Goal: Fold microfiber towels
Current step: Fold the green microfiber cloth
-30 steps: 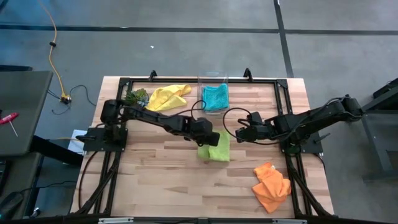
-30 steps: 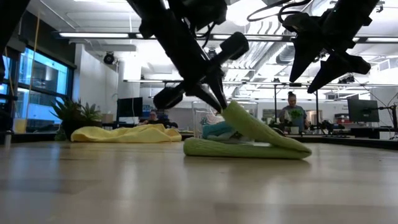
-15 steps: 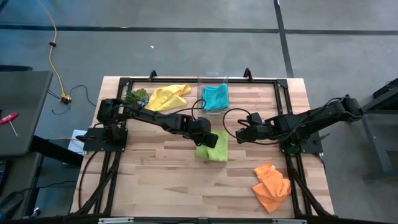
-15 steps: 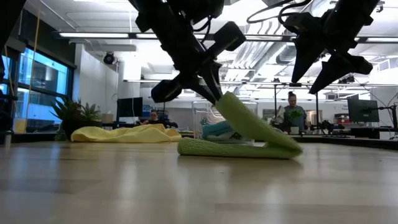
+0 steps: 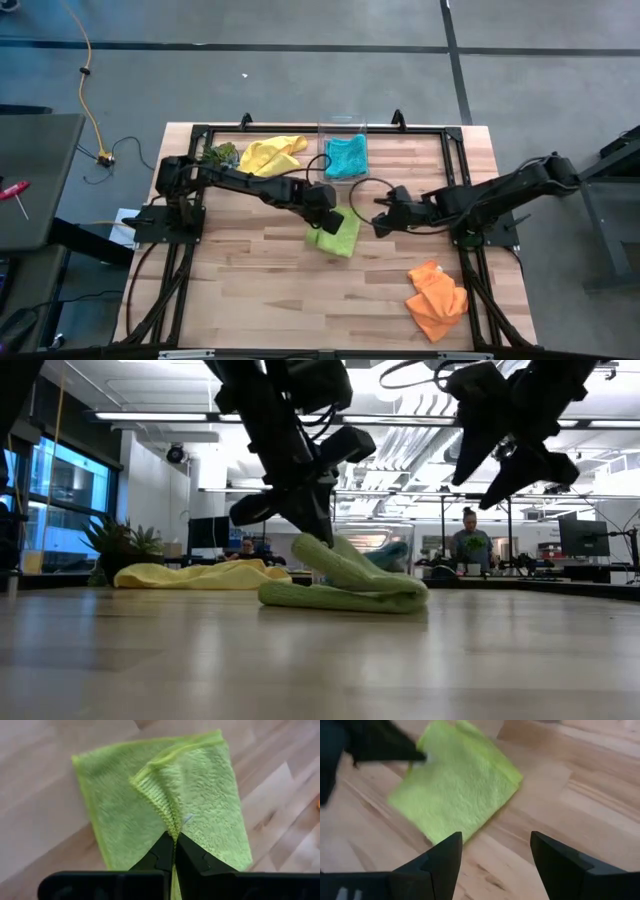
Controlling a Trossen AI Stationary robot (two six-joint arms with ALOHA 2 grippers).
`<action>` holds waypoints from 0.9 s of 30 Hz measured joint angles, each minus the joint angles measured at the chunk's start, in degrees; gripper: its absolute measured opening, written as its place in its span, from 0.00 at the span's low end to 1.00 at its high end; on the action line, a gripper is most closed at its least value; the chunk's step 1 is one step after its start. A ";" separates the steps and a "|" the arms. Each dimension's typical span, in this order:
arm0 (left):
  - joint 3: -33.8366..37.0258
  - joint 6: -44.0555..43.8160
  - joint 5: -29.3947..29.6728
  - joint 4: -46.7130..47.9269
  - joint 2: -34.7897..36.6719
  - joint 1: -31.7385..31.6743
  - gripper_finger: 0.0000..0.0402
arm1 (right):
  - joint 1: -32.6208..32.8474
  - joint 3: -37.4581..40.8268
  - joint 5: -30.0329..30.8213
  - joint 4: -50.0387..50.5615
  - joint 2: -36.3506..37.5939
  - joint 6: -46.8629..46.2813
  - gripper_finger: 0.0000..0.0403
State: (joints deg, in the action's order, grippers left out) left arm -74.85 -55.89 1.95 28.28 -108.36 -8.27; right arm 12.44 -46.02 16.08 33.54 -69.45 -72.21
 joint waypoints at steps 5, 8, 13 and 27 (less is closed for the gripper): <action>0.00 1.79 -0.46 0.69 0.00 -1.95 0.00 | 0.60 0.00 -0.42 -4.77 -5.06 5.28 0.57; 0.00 3.65 -0.95 0.91 0.42 -3.21 0.00 | 1.03 0.02 -2.57 -6.49 -8.15 7.45 0.54; 0.01 5.63 -1.31 4.23 1.86 -4.48 0.00 | 1.67 0.02 -2.37 -7.63 -11.23 7.72 0.49; -0.02 3.66 1.31 3.65 1.84 -1.11 0.00 | 1.46 0.02 -0.14 -7.16 -11.55 7.77 0.46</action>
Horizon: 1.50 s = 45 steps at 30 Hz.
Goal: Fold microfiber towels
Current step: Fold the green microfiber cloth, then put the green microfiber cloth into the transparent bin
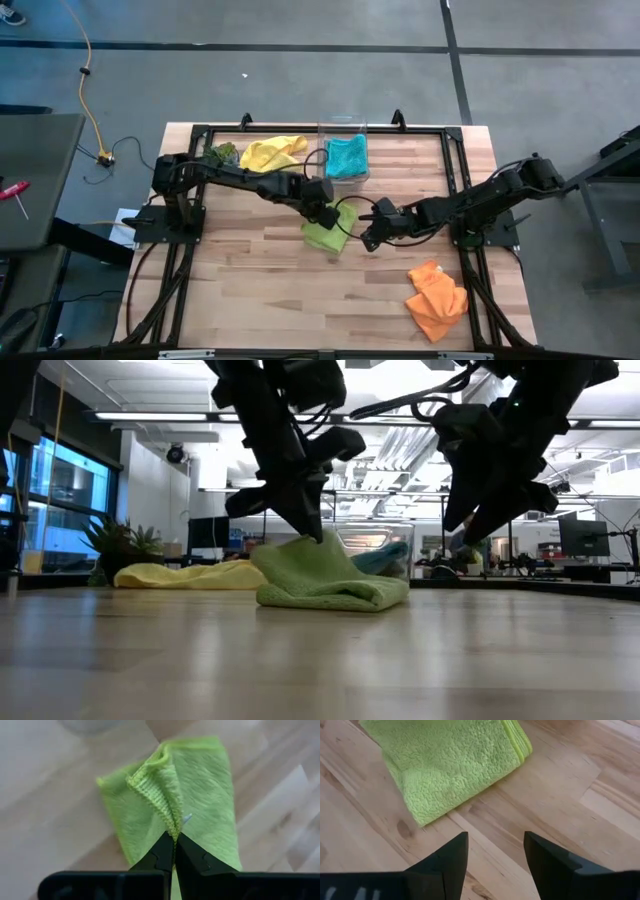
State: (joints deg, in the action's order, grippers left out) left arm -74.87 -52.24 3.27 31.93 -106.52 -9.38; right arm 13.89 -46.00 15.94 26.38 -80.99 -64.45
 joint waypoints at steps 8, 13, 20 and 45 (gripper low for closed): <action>0.00 -1.86 2.84 -0.46 0.00 0.75 0.01 | 0.00 0.00 0.00 -0.53 0.02 0.52 0.46; 0.00 -0.95 2.29 -0.25 0.00 0.78 0.07 | 0.00 0.00 -0.02 -0.56 0.04 0.68 0.46; 0.00 3.97 2.37 1.84 0.11 -0.03 0.22 | 0.02 0.00 -0.04 -0.69 0.04 0.68 0.46; 25.67 17.35 4.25 -11.59 41.17 2.33 0.52 | -3.18 -0.04 -4.12 -11.27 -4.16 -16.28 0.67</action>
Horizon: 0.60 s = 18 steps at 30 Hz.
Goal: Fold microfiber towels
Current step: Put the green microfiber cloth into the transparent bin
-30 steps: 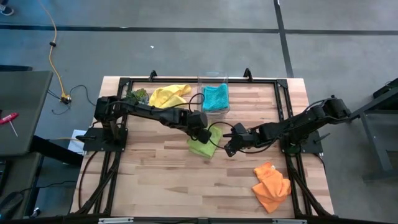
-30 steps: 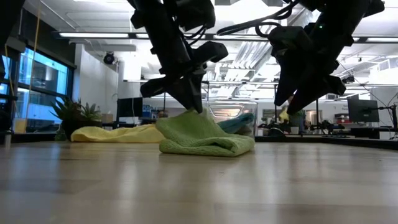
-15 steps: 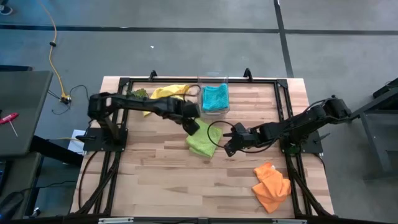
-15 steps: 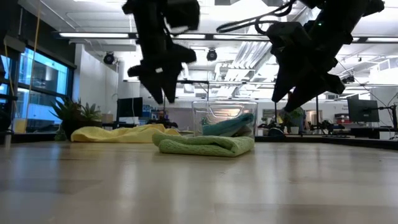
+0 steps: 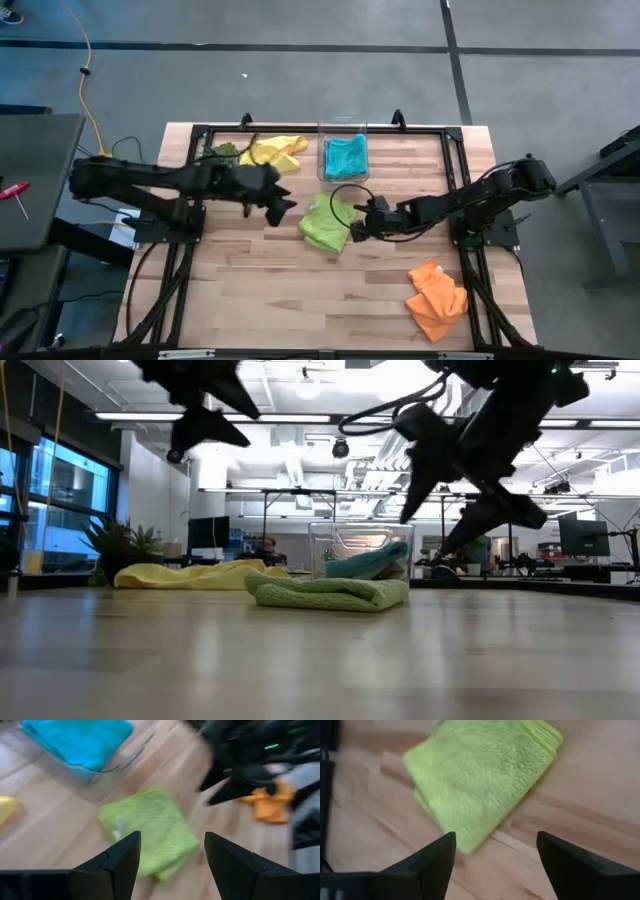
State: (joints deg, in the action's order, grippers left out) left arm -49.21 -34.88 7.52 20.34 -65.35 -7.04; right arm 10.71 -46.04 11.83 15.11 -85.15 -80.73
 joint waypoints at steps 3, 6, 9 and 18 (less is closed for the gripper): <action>4.09 -0.38 1.14 -3.93 5.31 2.53 0.52 | -0.25 0.00 0.58 -1.58 -2.19 -8.54 0.70; 6.22 -0.44 3.27 -4.46 8.72 4.20 0.52 | -0.29 0.00 1.10 -1.88 -5.14 -18.27 0.71; 6.80 -0.45 5.17 -4.53 10.31 5.11 0.52 | -0.66 0.00 1.07 -3.75 -8.14 -24.29 0.71; 6.86 -0.41 5.76 -4.75 10.39 5.39 0.52 | -3.02 -3.75 -0.84 -7.21 -15.60 -30.29 0.71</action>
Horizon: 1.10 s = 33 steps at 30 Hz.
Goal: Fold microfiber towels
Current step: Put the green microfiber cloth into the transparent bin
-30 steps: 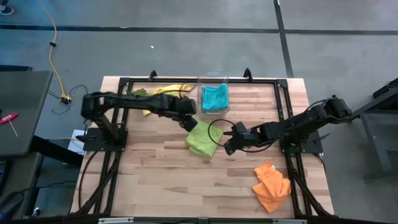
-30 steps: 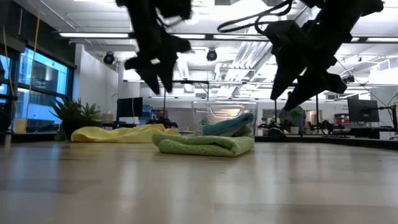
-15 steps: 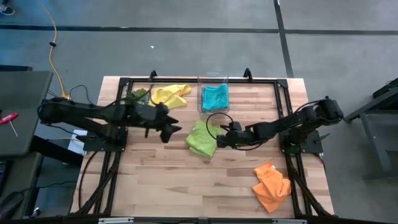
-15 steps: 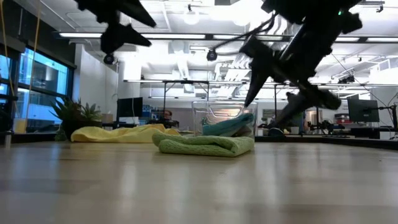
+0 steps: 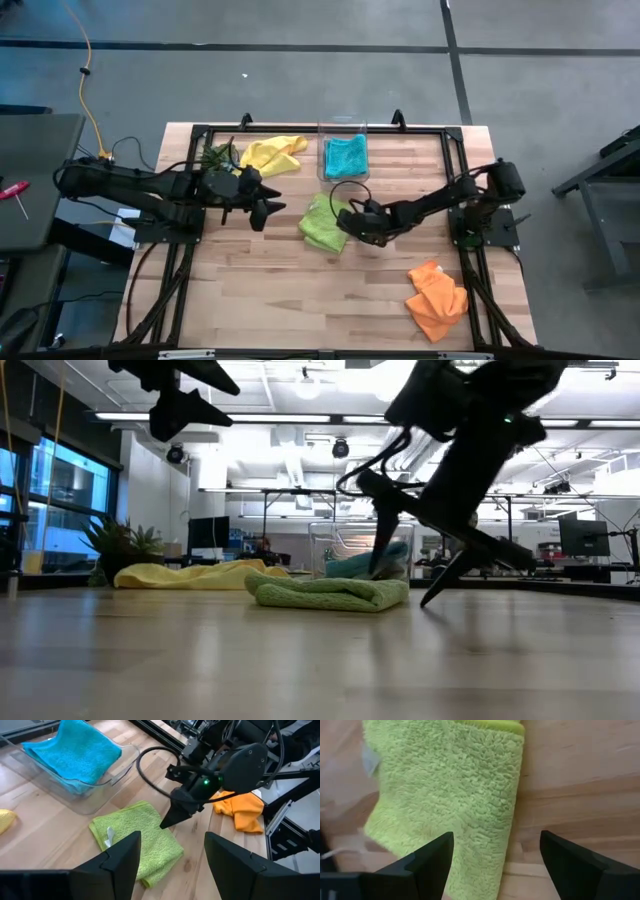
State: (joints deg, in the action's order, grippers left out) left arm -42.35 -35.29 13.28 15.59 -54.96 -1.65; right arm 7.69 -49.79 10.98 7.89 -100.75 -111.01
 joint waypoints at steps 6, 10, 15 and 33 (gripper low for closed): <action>0.00 -0.54 0.00 0.02 0.00 -0.02 0.52 | -1.38 -5.87 -1.43 6.83 -2.46 0.70 0.71; 0.00 -0.55 -0.36 0.00 -0.02 -0.02 0.52 | -2.60 -7.39 -4.32 6.94 -4.19 1.55 0.71; 0.00 -0.56 -0.65 0.00 -0.02 -0.02 0.52 | -3.35 -7.79 -5.10 5.31 -5.49 0.10 0.71; 0.00 -1.56 -0.68 0.02 -0.04 -0.02 0.52 | -4.44 -7.60 -5.39 10.28 -5.99 10.35 0.08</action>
State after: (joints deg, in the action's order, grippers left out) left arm -42.35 -36.85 12.60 15.62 -55.00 -1.67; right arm 3.25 -57.38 5.60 18.17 -106.74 -100.66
